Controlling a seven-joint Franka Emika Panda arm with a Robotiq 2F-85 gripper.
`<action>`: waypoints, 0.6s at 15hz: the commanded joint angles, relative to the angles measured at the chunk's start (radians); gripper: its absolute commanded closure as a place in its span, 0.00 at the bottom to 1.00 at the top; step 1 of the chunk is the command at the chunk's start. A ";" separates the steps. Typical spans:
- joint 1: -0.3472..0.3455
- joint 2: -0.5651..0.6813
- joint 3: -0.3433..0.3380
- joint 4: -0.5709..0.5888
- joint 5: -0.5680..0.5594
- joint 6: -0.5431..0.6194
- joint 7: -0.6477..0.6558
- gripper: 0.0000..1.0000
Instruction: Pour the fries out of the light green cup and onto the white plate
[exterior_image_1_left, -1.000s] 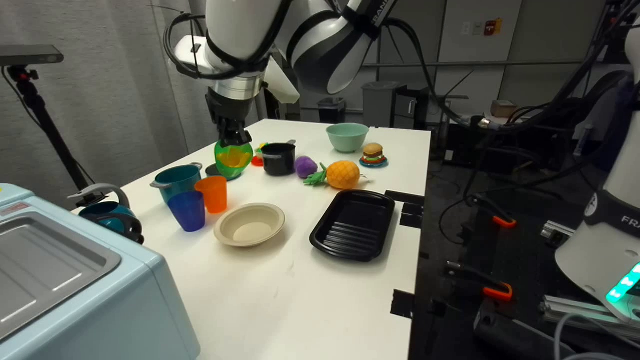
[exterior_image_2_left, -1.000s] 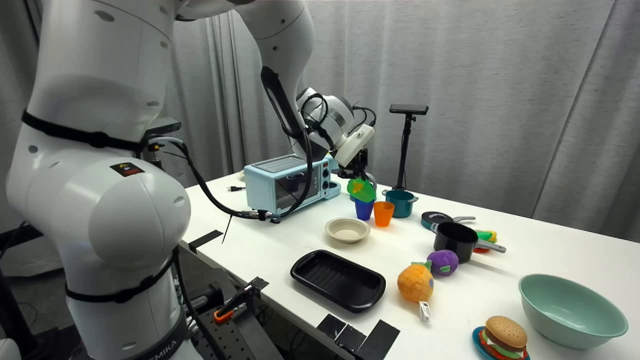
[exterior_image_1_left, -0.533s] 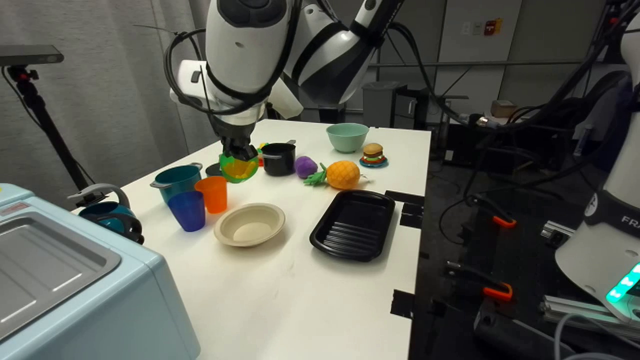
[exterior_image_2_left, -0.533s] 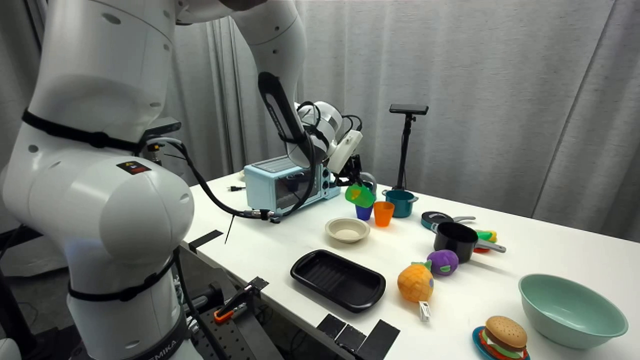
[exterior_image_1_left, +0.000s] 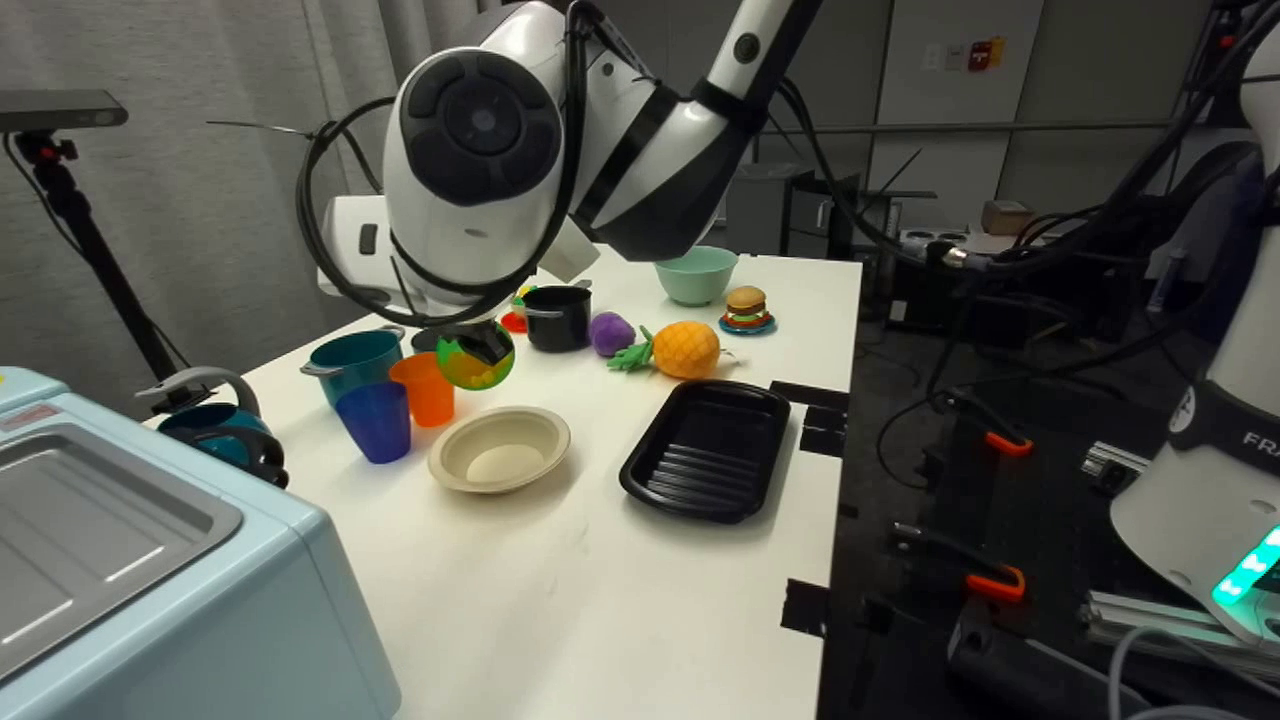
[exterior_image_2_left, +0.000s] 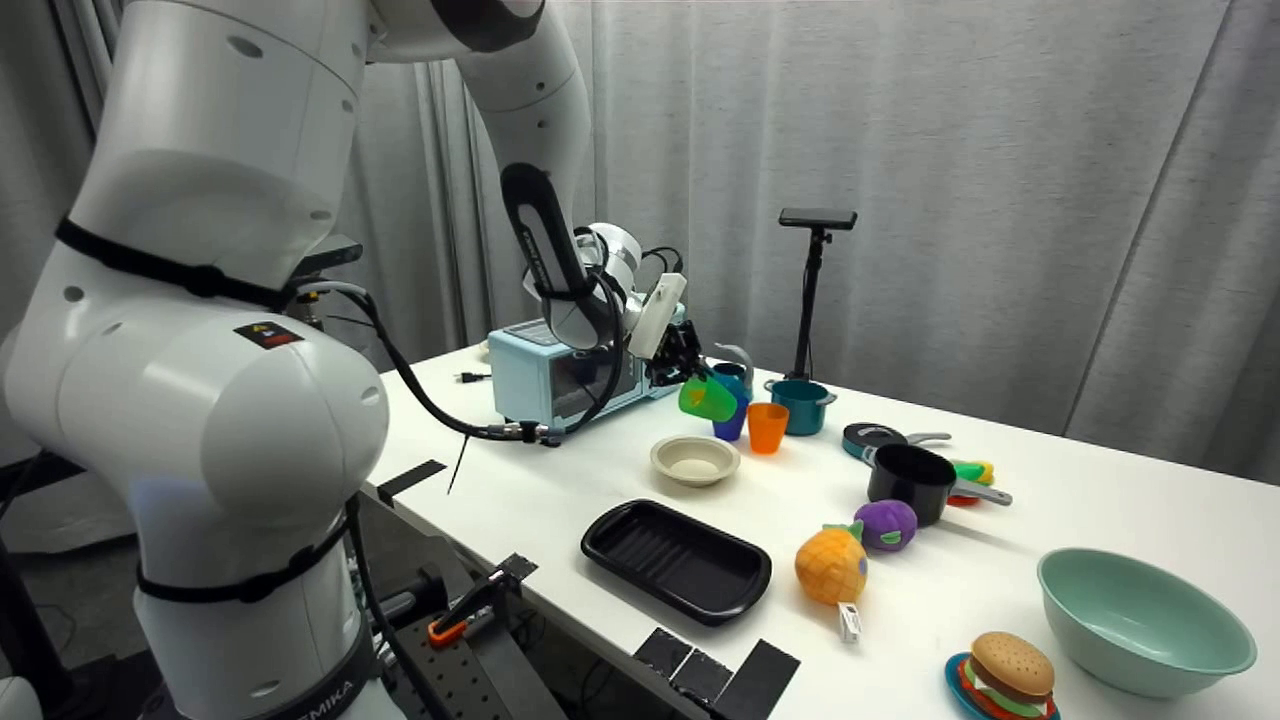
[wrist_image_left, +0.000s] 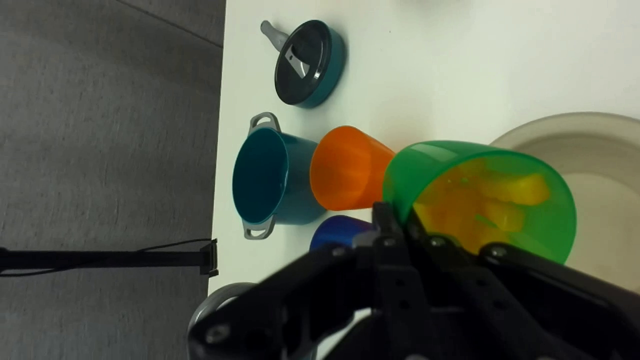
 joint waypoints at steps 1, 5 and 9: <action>-0.053 0.022 0.092 0.017 -0.066 -0.116 0.011 0.99; -0.075 0.040 0.132 0.007 -0.081 -0.202 -0.002 0.99; -0.092 0.070 0.146 0.007 -0.088 -0.256 -0.015 0.99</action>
